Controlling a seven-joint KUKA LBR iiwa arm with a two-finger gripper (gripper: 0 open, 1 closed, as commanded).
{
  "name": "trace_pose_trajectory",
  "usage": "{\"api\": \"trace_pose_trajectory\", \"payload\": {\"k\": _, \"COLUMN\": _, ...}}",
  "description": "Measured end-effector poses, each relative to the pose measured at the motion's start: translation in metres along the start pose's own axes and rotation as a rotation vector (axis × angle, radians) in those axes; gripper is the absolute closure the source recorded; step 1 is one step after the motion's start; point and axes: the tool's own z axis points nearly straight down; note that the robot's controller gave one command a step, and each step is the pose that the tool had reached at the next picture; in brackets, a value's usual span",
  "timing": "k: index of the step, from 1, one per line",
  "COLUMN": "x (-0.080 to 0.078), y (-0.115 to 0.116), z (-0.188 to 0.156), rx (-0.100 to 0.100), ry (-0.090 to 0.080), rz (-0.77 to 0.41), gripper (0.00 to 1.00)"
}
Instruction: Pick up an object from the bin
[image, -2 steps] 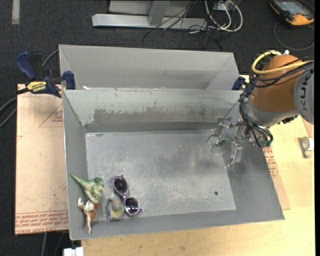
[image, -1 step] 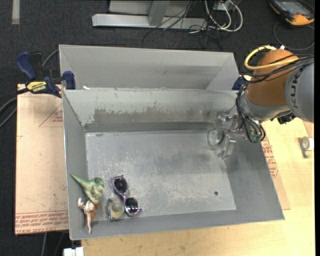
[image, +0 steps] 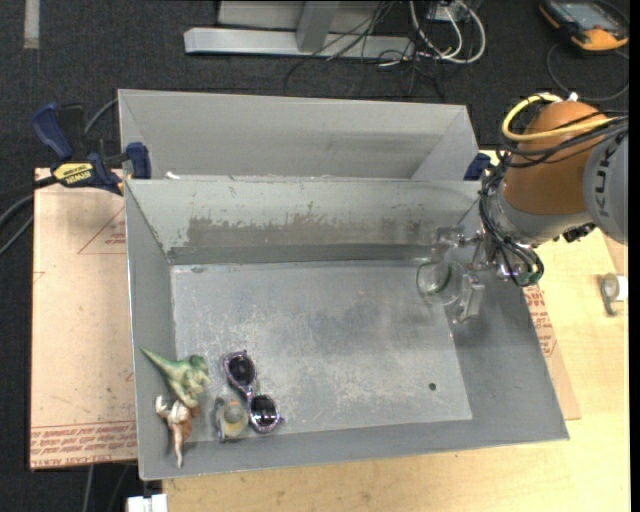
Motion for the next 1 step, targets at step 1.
{"api": "trace_pose_trajectory", "payload": {"k": 1, "x": -0.0209, "y": 0.0009, "z": 0.0378, "rx": 0.001, "ry": -0.01, "rz": -0.046, "gripper": 1.0}}
